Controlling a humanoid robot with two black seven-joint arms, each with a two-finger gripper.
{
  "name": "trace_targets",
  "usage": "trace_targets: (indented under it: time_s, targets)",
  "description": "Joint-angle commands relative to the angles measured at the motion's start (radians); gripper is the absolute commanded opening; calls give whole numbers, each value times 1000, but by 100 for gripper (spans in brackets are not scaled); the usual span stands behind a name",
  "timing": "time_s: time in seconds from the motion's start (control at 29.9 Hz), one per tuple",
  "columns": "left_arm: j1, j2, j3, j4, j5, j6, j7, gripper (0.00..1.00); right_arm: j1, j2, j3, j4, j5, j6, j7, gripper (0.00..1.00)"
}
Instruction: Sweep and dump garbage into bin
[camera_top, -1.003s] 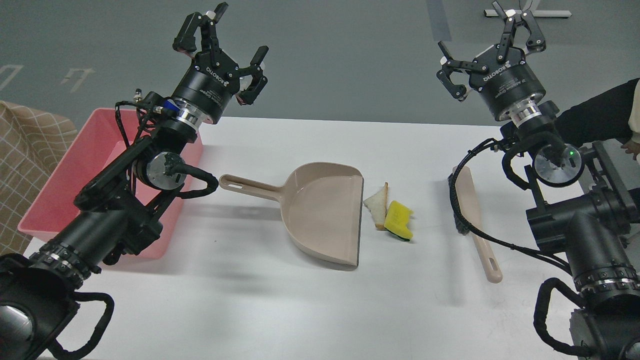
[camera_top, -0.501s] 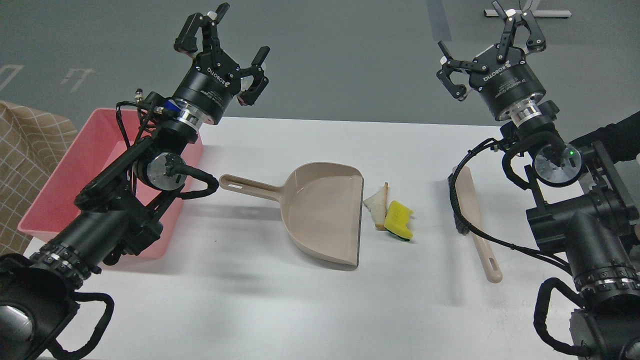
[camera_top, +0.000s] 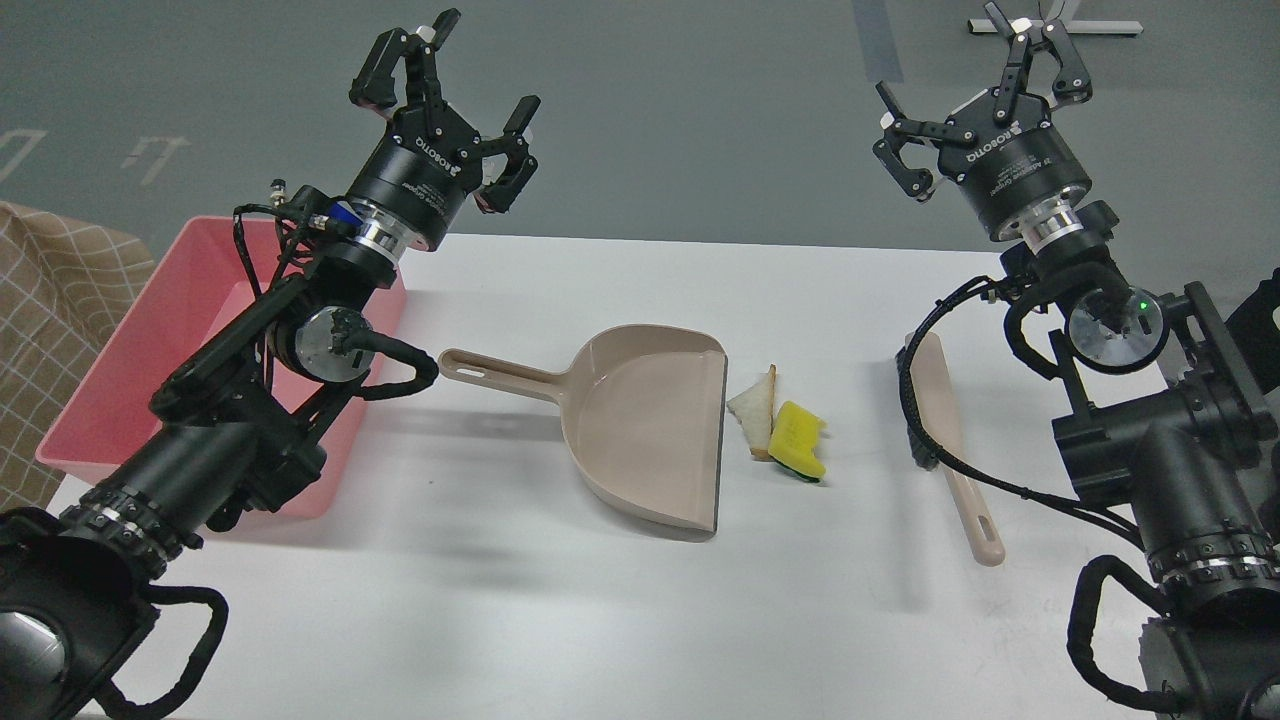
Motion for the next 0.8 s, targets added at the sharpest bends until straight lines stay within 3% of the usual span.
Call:
trace_targets:
  time_s: [0.0,0.3,0.57,0.77]
  targets:
    - [0,1,0,0,13,4,-3,98,0,0,0,0,0,0,0,100]
    - [11,11,14,-12,56,51,-3,98,2,0,2,0,0,0,0,100]
    - [69,69,25,-190,277,232,-6,98,2,0,0,1,0,0,0,100]
    - [100,169,120,-339,369,397,-6,98,2,0,0,0,0,0,0,100]
